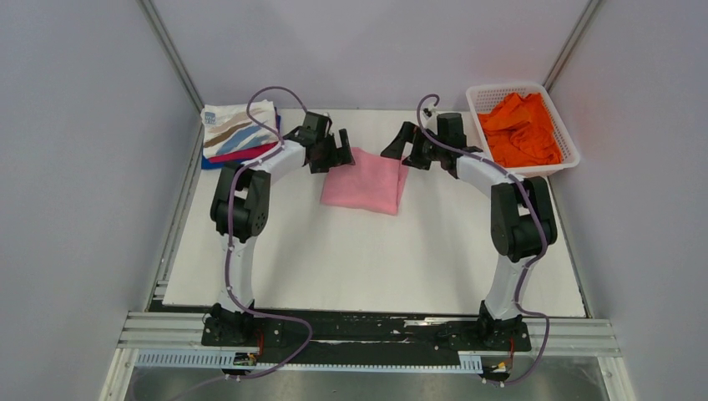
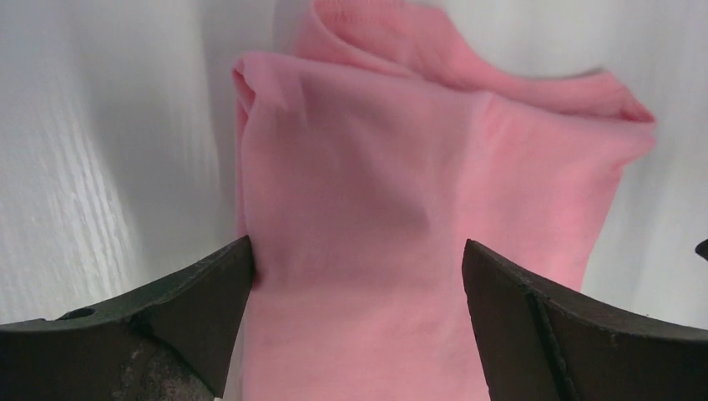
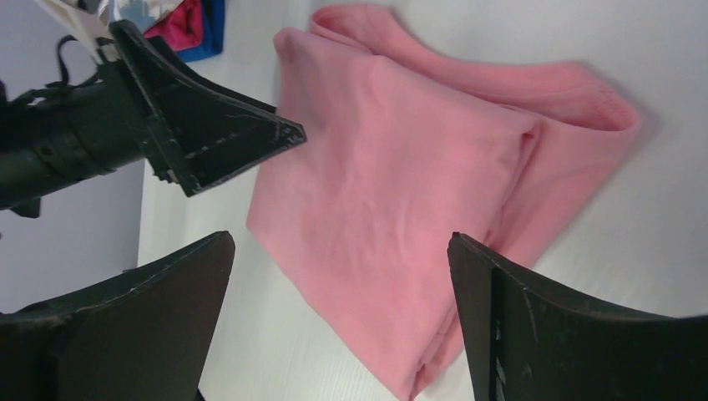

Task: Fold and stack the t-shirts
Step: Fold the long partially folded tshirt into a neat square

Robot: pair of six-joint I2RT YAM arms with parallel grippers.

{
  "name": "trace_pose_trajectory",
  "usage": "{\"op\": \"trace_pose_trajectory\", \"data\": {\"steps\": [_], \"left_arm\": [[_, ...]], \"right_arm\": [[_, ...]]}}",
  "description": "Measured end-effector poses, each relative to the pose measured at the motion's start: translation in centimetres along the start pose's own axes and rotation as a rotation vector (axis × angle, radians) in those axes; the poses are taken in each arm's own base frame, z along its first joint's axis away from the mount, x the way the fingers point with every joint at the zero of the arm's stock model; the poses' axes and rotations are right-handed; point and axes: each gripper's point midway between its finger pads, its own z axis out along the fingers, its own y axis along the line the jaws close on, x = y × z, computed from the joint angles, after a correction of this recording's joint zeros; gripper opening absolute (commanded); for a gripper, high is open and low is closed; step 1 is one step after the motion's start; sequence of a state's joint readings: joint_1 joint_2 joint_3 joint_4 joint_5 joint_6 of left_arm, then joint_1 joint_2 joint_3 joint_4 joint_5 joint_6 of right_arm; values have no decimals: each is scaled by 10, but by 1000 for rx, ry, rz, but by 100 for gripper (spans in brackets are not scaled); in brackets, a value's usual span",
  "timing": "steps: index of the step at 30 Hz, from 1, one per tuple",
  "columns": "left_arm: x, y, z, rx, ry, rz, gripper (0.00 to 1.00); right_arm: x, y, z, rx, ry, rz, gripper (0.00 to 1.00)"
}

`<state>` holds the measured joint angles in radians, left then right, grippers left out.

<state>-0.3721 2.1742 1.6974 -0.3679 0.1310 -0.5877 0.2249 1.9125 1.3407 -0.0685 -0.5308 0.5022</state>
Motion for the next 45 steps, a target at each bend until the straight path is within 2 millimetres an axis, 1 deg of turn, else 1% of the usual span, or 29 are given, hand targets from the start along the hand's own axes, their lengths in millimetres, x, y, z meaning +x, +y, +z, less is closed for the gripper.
{"op": "trace_pose_trajectory", "data": {"steps": [3,5,7,8,9,11,12,14,16,21,22,23,24,25,26,27,28,30,32,33,35,36,37,39,41,44,45], "left_arm": [[24,4,1,26,43,-20,100],[29,2,-3,50,39,-29,100],[36,1,-7,67,44,-40,100],[41,1,-7,72,48,-43,100],[43,-1,-10,84,44,-47,100],[54,0,-16,94,51,-55,100],[62,0,-21,101,53,-57,100],[79,0,-31,105,70,-60,100],[99,-2,-44,111,87,-57,100],[168,-5,-88,123,176,-34,100],[183,-4,-98,119,193,-27,100],[196,-3,-109,113,211,-18,100],[209,-1,-121,105,223,-6,100],[221,2,-135,98,232,9,100],[225,1,-146,100,226,21,100],[223,1,-154,99,208,27,100],[216,1,-161,96,172,32,100],[194,-1,-170,88,85,38,100],[170,-3,-172,70,18,44,100],[160,-5,-171,62,-1,48,99],[137,-8,-160,41,-25,51,95],[126,-10,-151,31,-29,50,93],[118,-10,-141,23,-31,47,89],[109,-6,-122,3,-18,42,85],[104,1,-96,-22,12,40,79],[102,9,-70,-39,55,36,71],[104,13,-54,-33,84,34,64]], "right_arm": [[9,14,9,-63,23,15,100],[23,18,18,-95,54,38,100],[45,15,26,-103,101,72,100],[61,10,28,-96,134,95,100],[76,6,28,-86,163,116,100],[105,-2,26,-70,216,156,100],[112,2,23,-90,222,155,100],[122,6,11,-88,217,154,100],[144,9,-6,-77,236,162,100],[211,33,-54,-54,308,128,100],[218,34,-64,-45,308,120,100],[231,43,-74,-46,324,92,100],[237,49,-84,-48,325,69,100],[238,57,-95,-58,312,42,100],[232,62,-101,-62,281,21,100],[222,68,-108,-66,234,0,100],[208,70,-113,-62,175,-21,100],[184,71,-121,-43,67,-45,100],[163,64,-128,-2,-18,-48,100],[157,58,-129,22,-42,-41,98],[147,43,-131,74,-73,-19,92],[143,32,-131,106,-82,0,87],[141,24,-131,131,-83,14,83],[135,7,-128,181,-79,50,73],[129,-7,-123,217,-70,78,67],[122,-21,-111,255,-49,109,63],[120,-28,-101,271,-27,118,60]]}}
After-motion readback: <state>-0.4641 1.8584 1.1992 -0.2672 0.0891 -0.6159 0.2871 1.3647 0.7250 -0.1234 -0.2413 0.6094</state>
